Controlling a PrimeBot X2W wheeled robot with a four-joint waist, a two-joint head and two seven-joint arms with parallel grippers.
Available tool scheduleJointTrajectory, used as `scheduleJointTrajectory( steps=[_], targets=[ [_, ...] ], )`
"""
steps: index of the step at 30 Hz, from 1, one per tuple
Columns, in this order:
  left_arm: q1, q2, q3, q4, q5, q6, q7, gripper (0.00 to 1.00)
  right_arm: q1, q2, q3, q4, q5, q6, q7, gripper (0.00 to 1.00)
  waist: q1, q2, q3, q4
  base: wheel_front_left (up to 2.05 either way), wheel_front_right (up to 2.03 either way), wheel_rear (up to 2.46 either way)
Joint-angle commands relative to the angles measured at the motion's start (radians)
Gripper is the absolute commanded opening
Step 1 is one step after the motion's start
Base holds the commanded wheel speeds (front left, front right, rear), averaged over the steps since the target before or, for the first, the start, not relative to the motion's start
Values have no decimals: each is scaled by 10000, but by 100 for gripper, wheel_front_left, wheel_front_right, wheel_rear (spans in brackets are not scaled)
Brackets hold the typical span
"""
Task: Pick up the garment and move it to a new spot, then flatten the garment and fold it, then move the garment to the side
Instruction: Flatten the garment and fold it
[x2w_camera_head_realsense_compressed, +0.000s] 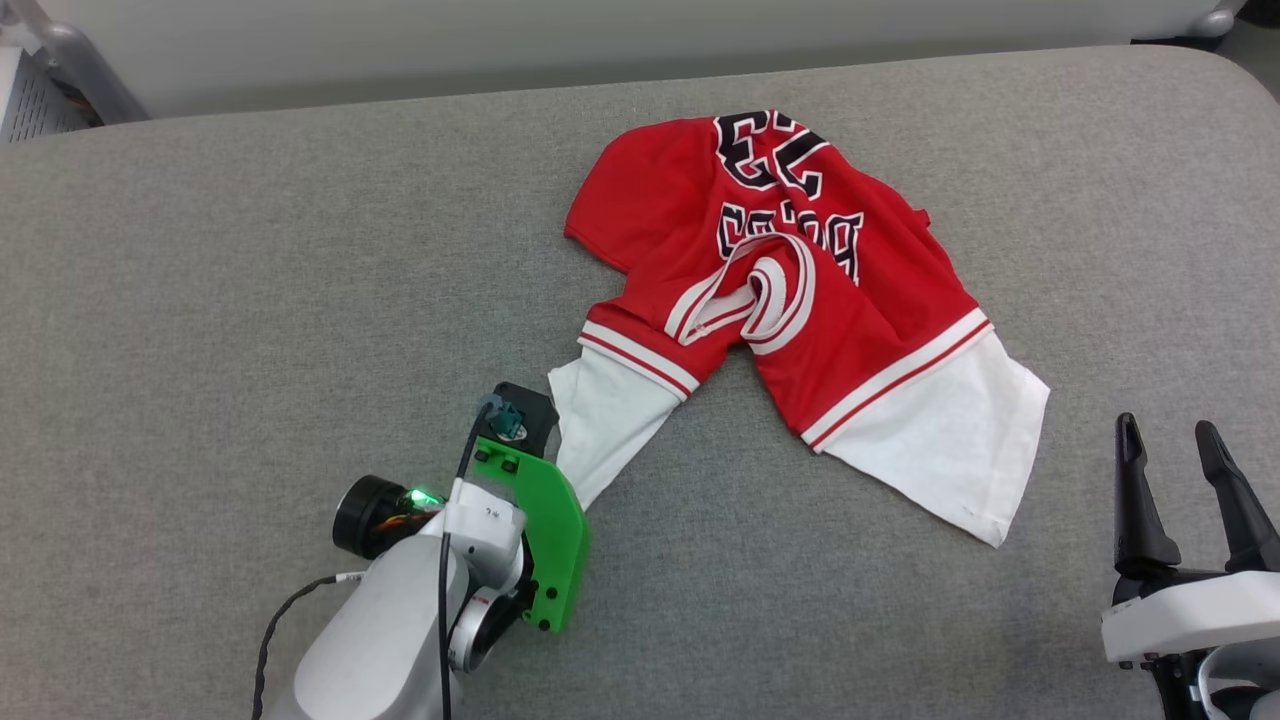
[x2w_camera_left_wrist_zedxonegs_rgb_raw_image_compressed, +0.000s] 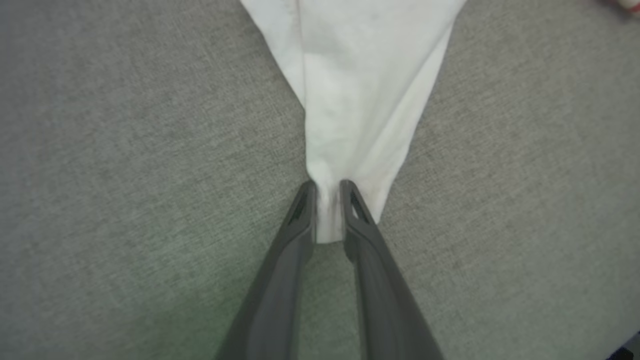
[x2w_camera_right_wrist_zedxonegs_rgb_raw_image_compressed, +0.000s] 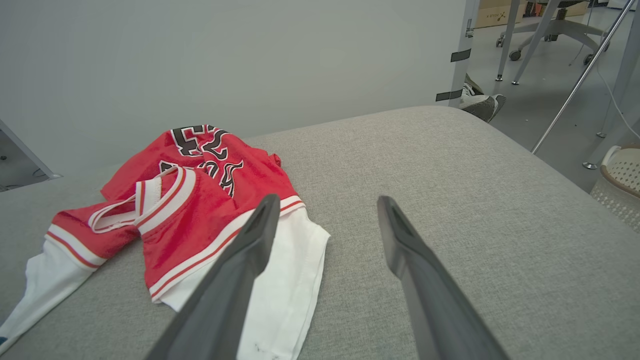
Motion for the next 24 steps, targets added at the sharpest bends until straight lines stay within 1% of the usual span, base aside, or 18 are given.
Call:
scheduleJointTrajectory(
  steps=[1, 6, 10, 14, 18, 20, 22, 24],
  targets=[
    [405, 67, -105, 382, -55, -26, 160, 0, -166, -24, -31, 16, -119, -9, -15, 100, 0, 0, -52, 60, 0, 0, 0],
    [437, 125, 165, 165, -88, 151, -662, 0, -79, -80, -101, 83, -164, -9, 123, 100, 0, 0, -352, 295, 0, 0, 0],
    [470, 278, 435, -300, -93, 213, -1519, 0, 60, -175, -143, 212, -155, -9, 399, 100, 0, 0, -661, 506, 0, 0, 0],
    [588, 520, 715, -967, -55, 278, -2375, 0, 268, -352, -77, 298, -127, -9, 909, 100, 0, 0, -964, 726, 0, 0, 0],
    [766, 801, 959, -1747, 24, 257, -3327, 0, 508, -631, 191, 325, -117, -9, 1850, 100, 0, 0, -1160, 928, 0, 0, 0],
    [892, 920, 1109, -2095, 90, 348, -3779, 0, 645, -734, 320, 274, -101, -9, 2485, 100, 0, 0, -1199, 1021, 0, 0, 0],
    [1030, 985, 1224, -2377, 104, 390, -4197, 0, 784, -991, 595, 225, -102, -9, 3239, 100, 0, 0, -1202, 1122, 0, 0, 0],
    [1160, 1061, 1288, -2604, 111, 360, -4561, 0, 812, -1151, 737, 139, 63, -9, 3819, 100, 0, 0, -1155, 1212, 0, 0, 0]
  ],
)
